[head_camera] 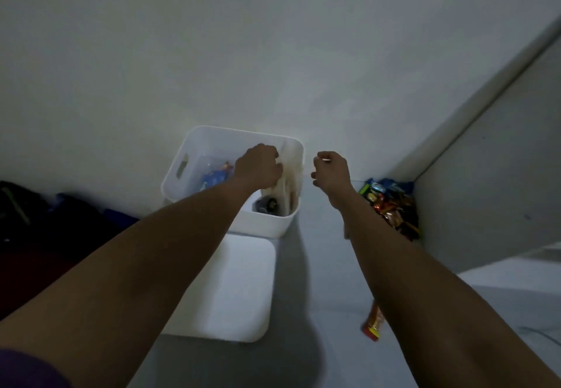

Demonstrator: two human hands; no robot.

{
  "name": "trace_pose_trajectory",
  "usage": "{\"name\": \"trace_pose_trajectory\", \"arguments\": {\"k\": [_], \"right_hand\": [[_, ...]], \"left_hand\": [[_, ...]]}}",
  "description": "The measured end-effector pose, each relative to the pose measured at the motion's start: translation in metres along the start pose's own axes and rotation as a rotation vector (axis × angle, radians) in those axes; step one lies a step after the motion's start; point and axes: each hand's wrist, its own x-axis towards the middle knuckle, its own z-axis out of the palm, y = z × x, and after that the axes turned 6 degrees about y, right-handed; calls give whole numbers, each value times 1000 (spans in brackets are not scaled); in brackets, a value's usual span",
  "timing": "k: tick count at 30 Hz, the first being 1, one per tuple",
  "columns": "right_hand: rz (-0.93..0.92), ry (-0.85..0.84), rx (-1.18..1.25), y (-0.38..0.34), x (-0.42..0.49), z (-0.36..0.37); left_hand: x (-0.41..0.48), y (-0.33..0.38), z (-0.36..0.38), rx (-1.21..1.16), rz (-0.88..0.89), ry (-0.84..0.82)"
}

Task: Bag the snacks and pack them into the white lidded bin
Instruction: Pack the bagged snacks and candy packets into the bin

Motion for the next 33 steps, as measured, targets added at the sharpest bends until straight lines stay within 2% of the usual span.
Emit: {"name": "trace_pose_trajectory", "arguments": {"k": [3, 6, 9, 11, 15, 18, 25, 28, 31, 33], "right_hand": [[6, 56, -26, 27, -10, -57], [-32, 76, -197, 65, -33, -117], [-10, 41, -370, 118, -63, -164], [-7, -42, -472, 156, -83, -183], [64, -231, -609, 214, -122, -200], [102, -266, -646, 236, -140, -198], [103, -205, -688, 260, -142, -183], [36, -79, -801, 263, -129, -185], [0, 89, -844, 264, -104, -191], [-74, 143, -841, 269, -84, -193]], "left_hand": [[-18, 48, 16, 50, 51, 66], [-50, 95, 44, 55, 147, 92], [-88, 124, 85, 50, 177, -2], [-116, 135, 116, 64, 181, -74], [-164, 146, 166, 85, 148, -222], [-189, 145, 191, 85, 120, -326], [-191, 147, 225, 34, 94, -329], [-167, 152, 237, 4, 138, -260], [-132, 159, 250, 79, 236, -196], [-108, 164, 256, 136, 307, -177]]}}
